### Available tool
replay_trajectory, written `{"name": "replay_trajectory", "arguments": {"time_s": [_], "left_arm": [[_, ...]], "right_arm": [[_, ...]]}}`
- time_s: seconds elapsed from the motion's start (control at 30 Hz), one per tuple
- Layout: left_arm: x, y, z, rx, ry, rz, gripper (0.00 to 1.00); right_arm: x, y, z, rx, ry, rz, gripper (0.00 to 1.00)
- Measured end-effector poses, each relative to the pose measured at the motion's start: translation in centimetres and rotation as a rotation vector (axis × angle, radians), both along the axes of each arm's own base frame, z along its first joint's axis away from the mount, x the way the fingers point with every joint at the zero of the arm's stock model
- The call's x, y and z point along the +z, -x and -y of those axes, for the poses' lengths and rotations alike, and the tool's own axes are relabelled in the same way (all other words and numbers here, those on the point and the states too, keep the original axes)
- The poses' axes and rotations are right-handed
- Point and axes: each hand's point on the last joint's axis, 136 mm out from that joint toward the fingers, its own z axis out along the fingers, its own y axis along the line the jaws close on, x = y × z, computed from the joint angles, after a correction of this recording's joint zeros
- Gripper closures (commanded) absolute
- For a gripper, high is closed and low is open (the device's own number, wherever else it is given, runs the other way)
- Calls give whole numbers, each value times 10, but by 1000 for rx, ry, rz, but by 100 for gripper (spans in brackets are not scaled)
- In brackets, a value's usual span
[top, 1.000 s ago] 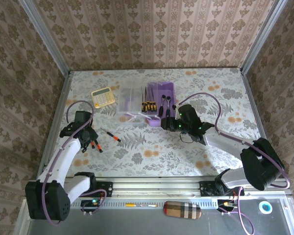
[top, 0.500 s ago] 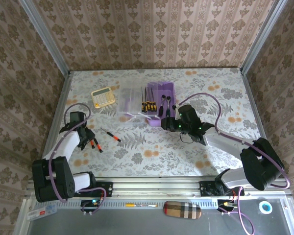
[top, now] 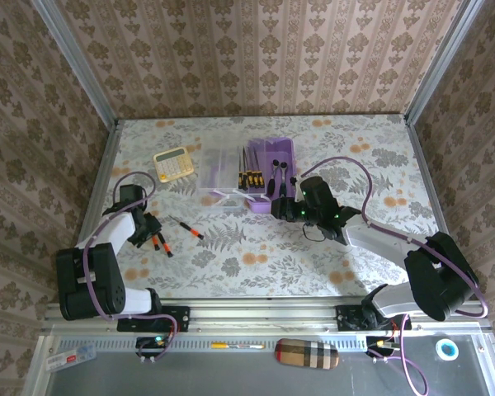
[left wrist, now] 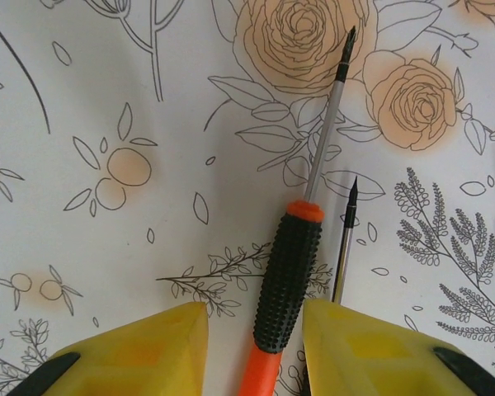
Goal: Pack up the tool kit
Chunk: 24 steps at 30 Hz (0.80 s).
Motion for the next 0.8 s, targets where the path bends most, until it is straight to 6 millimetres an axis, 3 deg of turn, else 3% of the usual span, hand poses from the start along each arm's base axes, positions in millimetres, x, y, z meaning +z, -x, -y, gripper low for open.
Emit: {"name": "replay_trajectory", "arguments": {"time_s": [0.3,0.43,0.67,0.73,0.8], "left_arm": [[-8,-2,-2,-1,7,-15,64],[-10,-3,-4,-1,7,-15,73],[-11,-3,-6,5,3,-18,78],[-11,-2,-7,8,0,-20,77],[-11,-2,-7,8,-2,-15,69]], "right_arm": [[0,0,0,0,0,0,52],[0,0,0,0,0,0,52],[0,0,0,0,0,0,52],[0,0,0,0,0,0,52],[0,0,0,0,0,0,52]]}}
